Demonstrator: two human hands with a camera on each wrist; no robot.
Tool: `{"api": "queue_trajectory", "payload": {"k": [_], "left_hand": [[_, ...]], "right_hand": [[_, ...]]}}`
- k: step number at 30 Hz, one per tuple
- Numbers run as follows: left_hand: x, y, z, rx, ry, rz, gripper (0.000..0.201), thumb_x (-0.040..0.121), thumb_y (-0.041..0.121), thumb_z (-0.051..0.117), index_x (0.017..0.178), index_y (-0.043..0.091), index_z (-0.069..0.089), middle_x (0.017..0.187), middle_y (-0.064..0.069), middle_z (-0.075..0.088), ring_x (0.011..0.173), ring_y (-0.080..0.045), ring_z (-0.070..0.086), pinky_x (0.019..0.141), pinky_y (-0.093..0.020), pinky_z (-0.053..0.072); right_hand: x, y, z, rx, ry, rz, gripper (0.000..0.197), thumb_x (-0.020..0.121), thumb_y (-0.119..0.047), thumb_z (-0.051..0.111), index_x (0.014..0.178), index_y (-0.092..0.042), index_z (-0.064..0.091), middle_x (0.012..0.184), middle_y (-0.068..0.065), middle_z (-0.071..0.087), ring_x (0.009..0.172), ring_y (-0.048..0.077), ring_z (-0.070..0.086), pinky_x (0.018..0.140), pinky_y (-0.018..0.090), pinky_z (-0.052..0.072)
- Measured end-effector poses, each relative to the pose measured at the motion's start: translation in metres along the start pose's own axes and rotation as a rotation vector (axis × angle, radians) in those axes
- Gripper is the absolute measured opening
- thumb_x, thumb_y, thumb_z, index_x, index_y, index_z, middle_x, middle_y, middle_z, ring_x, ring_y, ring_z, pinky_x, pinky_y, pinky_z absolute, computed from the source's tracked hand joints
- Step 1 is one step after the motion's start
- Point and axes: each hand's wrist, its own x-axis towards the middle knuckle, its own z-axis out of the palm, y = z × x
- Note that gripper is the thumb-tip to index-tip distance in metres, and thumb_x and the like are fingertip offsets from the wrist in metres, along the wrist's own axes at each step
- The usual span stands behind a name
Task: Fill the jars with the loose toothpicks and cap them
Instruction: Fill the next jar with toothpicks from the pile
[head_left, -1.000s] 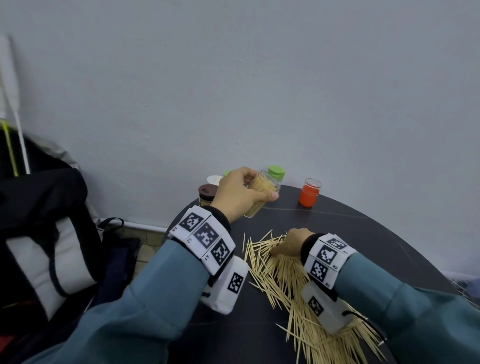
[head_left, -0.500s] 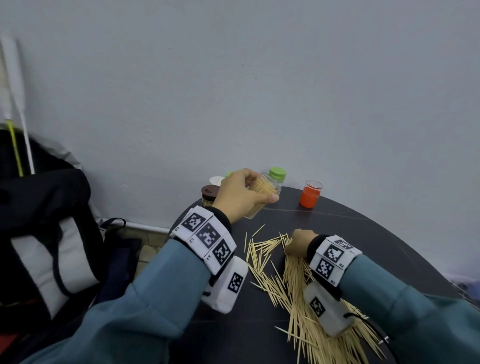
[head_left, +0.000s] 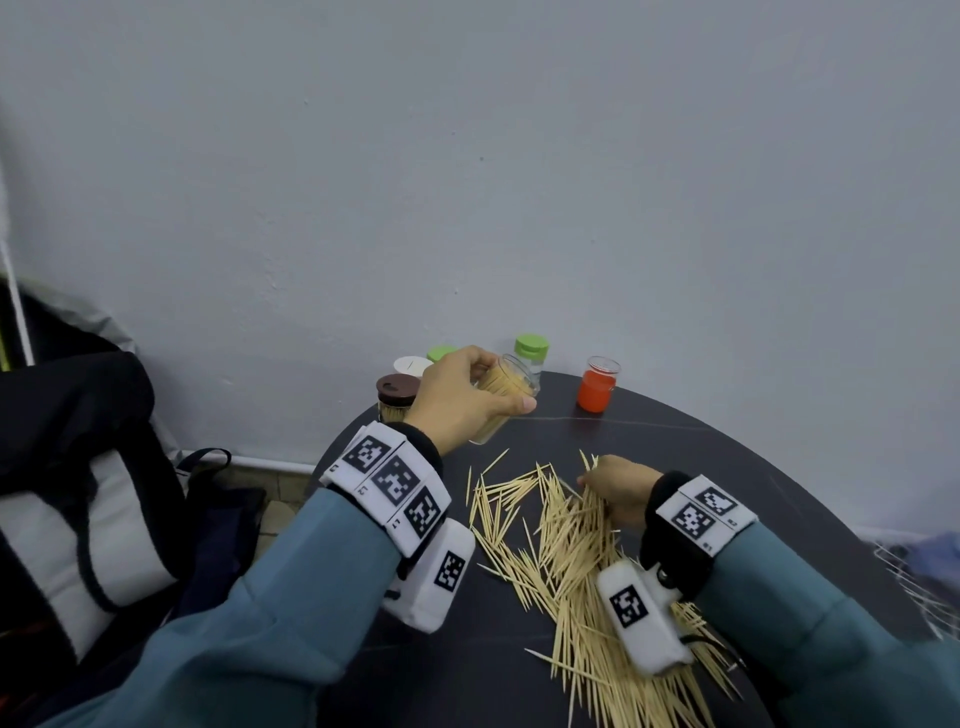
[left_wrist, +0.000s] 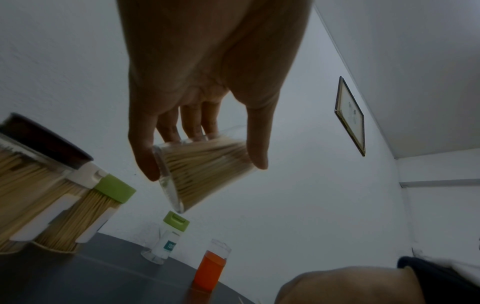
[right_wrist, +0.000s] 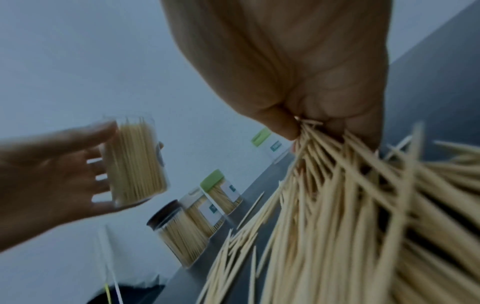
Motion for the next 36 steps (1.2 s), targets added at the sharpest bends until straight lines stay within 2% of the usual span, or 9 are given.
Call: {"api": "queue_trajectory", "payload": {"k": [3,5,10,13,17,20,23,29,36], "left_hand": [[0.0,-0.002,0.002,0.006,-0.004,0.003,0.066,0.07,0.025,0.083,0.126,0.009,0.053,0.123,-0.005,0.057,0.106,-0.012,0.05,0.089,-0.021,0.038],[0.0,-0.002,0.004,0.016,-0.013,0.005,0.065,0.07,0.026,0.082,0.126,0.009,0.053,0.122,-0.004,0.057,0.106,-0.011,0.05,0.087,-0.02,0.038],[0.0,-0.003,0.009,0.047,-0.024,0.001,0.067,0.069,0.028,0.082,0.127,0.011,0.053,0.123,-0.003,0.057,0.106,-0.012,0.05,0.091,-0.024,0.04],[0.0,-0.003,0.012,0.062,-0.04,-0.001,0.066,0.07,0.028,0.082,0.127,0.011,0.053,0.121,-0.002,0.057,0.105,-0.012,0.049,0.092,-0.025,0.039],[0.0,-0.003,0.017,0.078,-0.046,0.004,0.064,0.069,0.028,0.082,0.124,0.01,0.056,0.117,-0.004,0.059,0.103,-0.014,0.052,0.093,-0.027,0.041],[-0.001,-0.004,0.019,0.078,-0.053,0.008,0.061,0.069,0.025,0.082,0.122,0.01,0.056,0.109,-0.001,0.057,0.1,-0.013,0.05,0.087,-0.023,0.04],[-0.002,-0.004,0.023,0.09,-0.075,0.01,0.061,0.07,0.025,0.082,0.123,0.01,0.055,0.109,0.001,0.055,0.101,-0.012,0.049,0.086,-0.022,0.038],[-0.003,-0.004,0.03,0.09,-0.158,0.006,0.06,0.07,0.028,0.081,0.123,0.012,0.056,0.114,-0.001,0.058,0.104,-0.012,0.051,0.087,-0.023,0.039],[-0.001,-0.01,0.039,0.06,-0.259,-0.006,0.06,0.067,0.029,0.083,0.119,0.013,0.059,0.112,-0.003,0.063,0.103,-0.014,0.057,0.09,-0.025,0.045]], "right_hand": [[-0.004,0.004,-0.006,0.219,-0.006,0.045,0.029,0.098,0.002,0.032,0.124,0.007,0.043,0.074,0.008,0.045,0.062,0.015,0.047,0.05,0.023,0.049],[-0.008,0.006,-0.009,0.402,0.012,0.105,0.02,0.099,0.002,0.025,0.111,0.002,0.041,0.071,0.01,0.043,0.058,0.017,0.046,0.041,0.026,0.047],[-0.015,0.014,-0.017,0.63,-0.059,0.089,0.032,0.099,0.001,0.02,0.076,0.0,0.042,0.064,0.009,0.036,0.058,0.018,0.038,0.056,0.029,0.041],[-0.014,0.017,-0.021,0.693,-0.061,0.108,0.029,0.099,0.002,0.023,0.079,0.0,0.044,0.065,0.009,0.037,0.06,0.018,0.041,0.061,0.032,0.044],[-0.018,0.019,-0.023,0.751,-0.08,0.116,0.025,0.098,0.005,0.027,0.083,0.003,0.047,0.067,0.01,0.039,0.062,0.017,0.043,0.053,0.031,0.054],[-0.021,0.019,-0.025,0.821,-0.071,0.106,0.024,0.098,0.006,0.026,0.085,0.002,0.046,0.067,0.01,0.037,0.063,0.018,0.042,0.064,0.032,0.048],[-0.024,0.019,-0.027,0.87,-0.046,0.074,0.025,0.099,0.004,0.024,0.084,-0.002,0.042,0.068,0.009,0.036,0.062,0.018,0.041,0.063,0.031,0.043],[-0.032,-0.001,-0.036,0.99,-0.01,-0.157,0.029,0.099,0.002,0.017,0.08,-0.012,0.033,0.065,0.003,0.029,0.057,0.011,0.028,0.053,0.023,0.027],[-0.056,-0.052,-0.046,1.056,0.1,-0.547,0.029,0.102,-0.003,0.02,0.08,-0.015,0.035,0.064,-0.001,0.031,0.051,0.008,0.028,0.044,0.013,0.029]]}}
